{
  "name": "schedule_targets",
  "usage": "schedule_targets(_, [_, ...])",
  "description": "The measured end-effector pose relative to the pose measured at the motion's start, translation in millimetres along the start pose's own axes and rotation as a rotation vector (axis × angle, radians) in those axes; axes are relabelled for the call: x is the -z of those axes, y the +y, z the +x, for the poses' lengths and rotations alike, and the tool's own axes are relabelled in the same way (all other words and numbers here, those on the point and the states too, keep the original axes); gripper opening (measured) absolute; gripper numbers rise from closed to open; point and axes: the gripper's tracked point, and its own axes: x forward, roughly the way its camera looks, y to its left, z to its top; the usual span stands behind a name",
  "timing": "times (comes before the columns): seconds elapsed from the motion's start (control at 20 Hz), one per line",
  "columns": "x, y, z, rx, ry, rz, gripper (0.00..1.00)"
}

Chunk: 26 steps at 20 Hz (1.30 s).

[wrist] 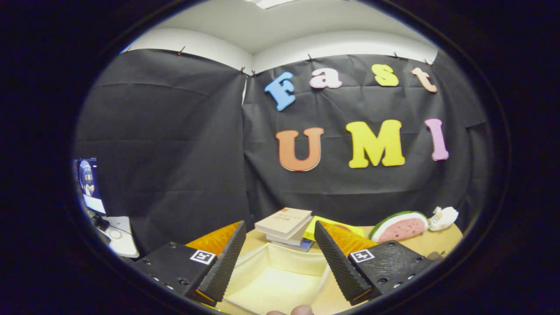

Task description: Open the storage box then place both shoes into the box .Put the left shoe in first, then the right shoe, with the right side of both shoes facing outward in a uniform manner.

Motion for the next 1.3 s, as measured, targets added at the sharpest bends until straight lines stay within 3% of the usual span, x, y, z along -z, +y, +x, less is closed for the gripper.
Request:
schedule_targets(0.35, [37.4, -172.1, -63.5, 0.220, 0.084, -0.052, 0.96])
schedule_targets(0.6, [116.1, -249.2, -85.3, 0.324, 0.283, -0.009, 0.96])
schedule_targets(0.9, [207.3, -279.7, -83.8, 0.324, 0.540, 0.094, 0.96])
schedule_targets(1.25, [261.4, -292.6, -78.5, 0.334, 0.699, 0.180, 0.96])
schedule_targets(1.3, [264.7, -291.5, -77.1, 0.328, 0.714, 0.196, 0.92])
